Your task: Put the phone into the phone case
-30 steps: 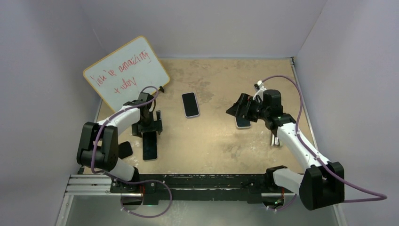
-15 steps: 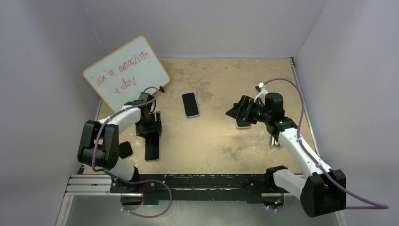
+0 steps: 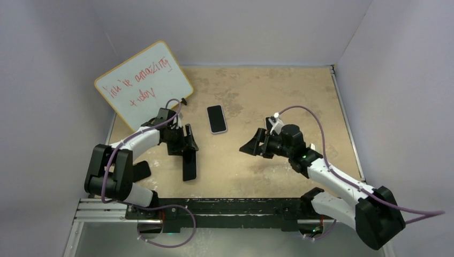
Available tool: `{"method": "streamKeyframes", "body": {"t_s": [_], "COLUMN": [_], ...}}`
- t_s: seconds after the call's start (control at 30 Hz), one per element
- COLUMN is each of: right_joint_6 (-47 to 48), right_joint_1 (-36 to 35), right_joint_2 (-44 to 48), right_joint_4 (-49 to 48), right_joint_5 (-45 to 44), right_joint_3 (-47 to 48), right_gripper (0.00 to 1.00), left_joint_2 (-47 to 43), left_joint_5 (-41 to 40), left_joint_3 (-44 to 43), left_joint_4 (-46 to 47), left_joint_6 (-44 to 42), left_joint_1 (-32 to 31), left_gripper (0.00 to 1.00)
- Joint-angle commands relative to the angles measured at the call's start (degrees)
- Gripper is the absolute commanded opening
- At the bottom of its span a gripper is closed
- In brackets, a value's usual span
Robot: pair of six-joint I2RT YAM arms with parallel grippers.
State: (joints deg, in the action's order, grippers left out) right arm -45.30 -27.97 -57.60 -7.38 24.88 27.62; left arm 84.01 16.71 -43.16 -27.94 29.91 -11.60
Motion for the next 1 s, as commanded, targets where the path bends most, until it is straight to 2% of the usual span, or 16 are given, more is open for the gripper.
{"method": "streamKeyframes", "body": {"t_s": [0.0, 0.07, 0.17, 0.47, 0.67, 0.8, 0.97], "right_joint_6": [-10.62, -13.49, -14.15, -12.94, -11.32, -9.71, -9.66], "right_joint_1": [-7.6, -10.94, -15.29, -26.87, -28.62, -29.14, -29.69], "right_joint_2": [-2.4, -4.68, -9.53, -23.11, -29.39, -32.6, -35.89], "right_joint_4": [-19.02, -25.18, -29.1, -28.96, -22.33, -18.38, -20.53], "right_joint_5": [-6.3, -8.66, -11.54, -17.68, -20.22, -21.8, -19.96], "right_joint_3": [-5.39, -6.57, -4.98, 5.38, 11.73, 14.51, 15.3], "right_gripper": [0.86, 0.79, 0.74, 0.66, 0.56, 0.54, 0.47], "left_joint_2": [0.2, -0.63, -1.4, -3.7, -3.88, -4.26, -4.53], "left_joint_5": [8.32, 8.38, 9.73, 11.97, 13.78, 14.04, 15.05], "left_joint_3": [2.51, 2.79, 3.54, 6.48, 7.12, 7.15, 7.92], "left_joint_4": [8.46, 9.88, 11.68, 17.05, 18.87, 18.98, 20.06], "left_joint_6": [5.42, 6.86, 8.43, 11.62, 12.8, 12.78, 13.35], "left_joint_1": [-2.32, -3.3, -4.04, -4.22, -4.23, -4.23, -4.23], "left_gripper": [0.44, 0.43, 0.43, 0.41, 0.4, 0.39, 0.38]}}
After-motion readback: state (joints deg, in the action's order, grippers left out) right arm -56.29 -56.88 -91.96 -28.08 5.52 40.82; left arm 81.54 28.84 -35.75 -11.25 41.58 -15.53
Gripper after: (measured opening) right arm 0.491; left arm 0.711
